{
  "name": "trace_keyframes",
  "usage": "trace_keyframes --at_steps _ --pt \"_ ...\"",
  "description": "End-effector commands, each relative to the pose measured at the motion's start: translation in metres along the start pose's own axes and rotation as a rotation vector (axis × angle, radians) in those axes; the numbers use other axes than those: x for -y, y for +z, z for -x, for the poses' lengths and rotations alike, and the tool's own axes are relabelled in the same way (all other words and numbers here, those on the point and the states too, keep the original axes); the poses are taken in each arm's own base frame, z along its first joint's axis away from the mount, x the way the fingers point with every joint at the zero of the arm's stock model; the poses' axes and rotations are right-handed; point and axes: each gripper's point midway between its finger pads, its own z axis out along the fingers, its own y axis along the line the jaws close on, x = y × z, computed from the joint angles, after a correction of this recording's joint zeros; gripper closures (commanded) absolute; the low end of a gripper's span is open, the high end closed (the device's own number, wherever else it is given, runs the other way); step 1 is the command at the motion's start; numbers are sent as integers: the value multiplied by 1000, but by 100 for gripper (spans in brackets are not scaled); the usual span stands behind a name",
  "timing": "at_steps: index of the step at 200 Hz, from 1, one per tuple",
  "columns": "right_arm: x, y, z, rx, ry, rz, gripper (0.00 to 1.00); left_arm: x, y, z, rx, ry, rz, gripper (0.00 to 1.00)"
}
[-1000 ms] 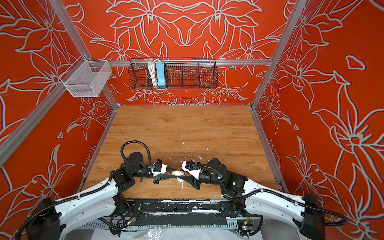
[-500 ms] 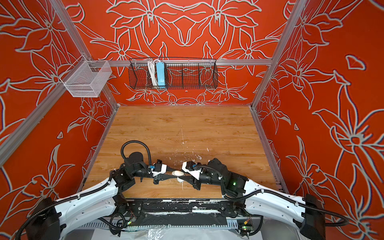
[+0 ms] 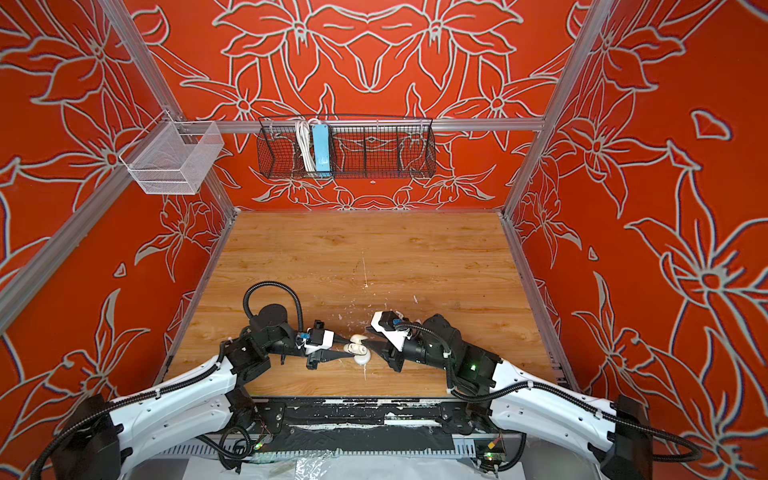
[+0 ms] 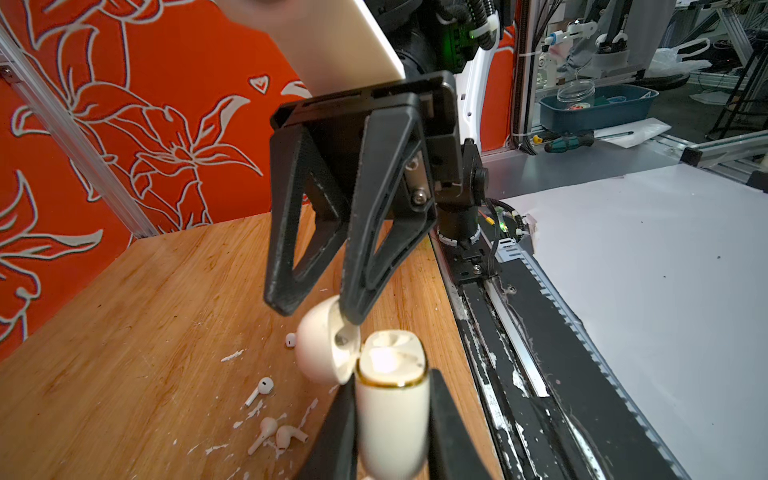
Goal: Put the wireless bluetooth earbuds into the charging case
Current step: 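Push the case lid open with the right gripper while the left holds it, then move the right gripper away over the loose white earbuds on the table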
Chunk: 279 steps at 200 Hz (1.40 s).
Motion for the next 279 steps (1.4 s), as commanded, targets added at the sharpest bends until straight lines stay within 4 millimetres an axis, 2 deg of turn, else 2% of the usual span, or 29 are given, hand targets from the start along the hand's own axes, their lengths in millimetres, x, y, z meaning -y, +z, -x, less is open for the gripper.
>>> trace_keyframes --at_steps 1,32,66,103,107,128,144,157,176,187,206,221,231,251,255,279 --pt "9 1 3 17 15 -40 65 6 0 9 27 39 -35 100" --pt "10 1 3 17 16 -47 59 2 2 9 27 19 -26 100" --pt "14 -2 6 31 20 -74 51 -11 1 8 37 -50 26 100" --pt "30 -11 8 54 35 -176 46 -32 -12 8 115 -127 93 100" --pt "33 -12 8 56 37 -193 46 -36 -10 1 104 -161 98 100" --pt "47 -21 9 80 52 -279 41 -49 -15 -4 115 -221 131 100" --pt "67 -30 8 99 82 -401 37 -58 -18 -7 132 -257 160 100" --pt "93 -42 3 87 123 -566 40 -68 -24 -10 158 -291 218 100" --pt "131 -61 -15 24 213 -807 40 -86 -40 -18 204 -348 345 100" --pt "144 -64 -26 -15 272 -865 39 -95 -52 -24 227 -379 413 100" --pt "161 -55 -48 -86 400 -858 39 -98 -61 -27 234 -384 436 100" --pt "169 -43 -66 -160 471 -848 38 -91 -59 -19 237 -343 391 100" --pt "170 -36 -70 -207 479 -846 38 -87 -59 -14 238 -317 381 100" --pt "162 -8 -78 -308 483 -735 34 -78 -55 -12 181 -268 371 100" --pt "159 -2 -80 -323 487 -707 33 -75 -54 -6 174 -236 369 100" --pt "154 19 -98 -442 545 -652 34 -61 -47 -1 118 -120 395 100"
